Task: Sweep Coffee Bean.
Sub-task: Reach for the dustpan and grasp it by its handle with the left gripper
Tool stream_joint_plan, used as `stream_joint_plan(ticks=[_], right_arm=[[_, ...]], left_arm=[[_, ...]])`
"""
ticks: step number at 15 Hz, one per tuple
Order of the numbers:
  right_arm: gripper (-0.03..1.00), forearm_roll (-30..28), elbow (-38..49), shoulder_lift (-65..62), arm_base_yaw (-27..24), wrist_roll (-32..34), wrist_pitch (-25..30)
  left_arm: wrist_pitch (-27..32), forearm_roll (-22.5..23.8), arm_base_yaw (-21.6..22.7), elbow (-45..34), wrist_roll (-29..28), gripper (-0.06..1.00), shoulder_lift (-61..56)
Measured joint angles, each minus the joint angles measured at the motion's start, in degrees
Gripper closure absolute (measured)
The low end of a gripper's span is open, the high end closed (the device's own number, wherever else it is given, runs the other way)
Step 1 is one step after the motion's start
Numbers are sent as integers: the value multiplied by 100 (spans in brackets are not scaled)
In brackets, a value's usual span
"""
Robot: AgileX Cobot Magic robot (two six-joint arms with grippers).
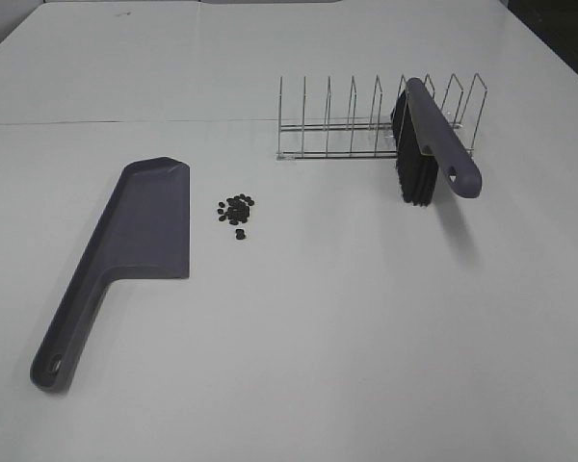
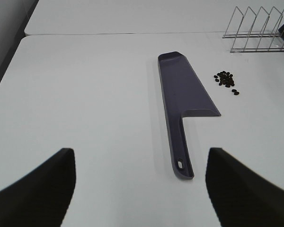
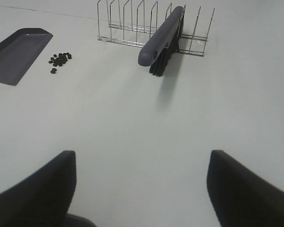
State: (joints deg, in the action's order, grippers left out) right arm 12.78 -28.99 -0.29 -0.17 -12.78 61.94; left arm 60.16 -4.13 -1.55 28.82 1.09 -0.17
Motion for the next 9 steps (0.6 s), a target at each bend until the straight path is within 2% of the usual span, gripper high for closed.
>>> stream_joint_plan(ticks=[9], right_arm=[[29, 0, 0, 0, 0, 0, 0]], left_arm=[[0, -115, 0, 0, 0, 23, 0]])
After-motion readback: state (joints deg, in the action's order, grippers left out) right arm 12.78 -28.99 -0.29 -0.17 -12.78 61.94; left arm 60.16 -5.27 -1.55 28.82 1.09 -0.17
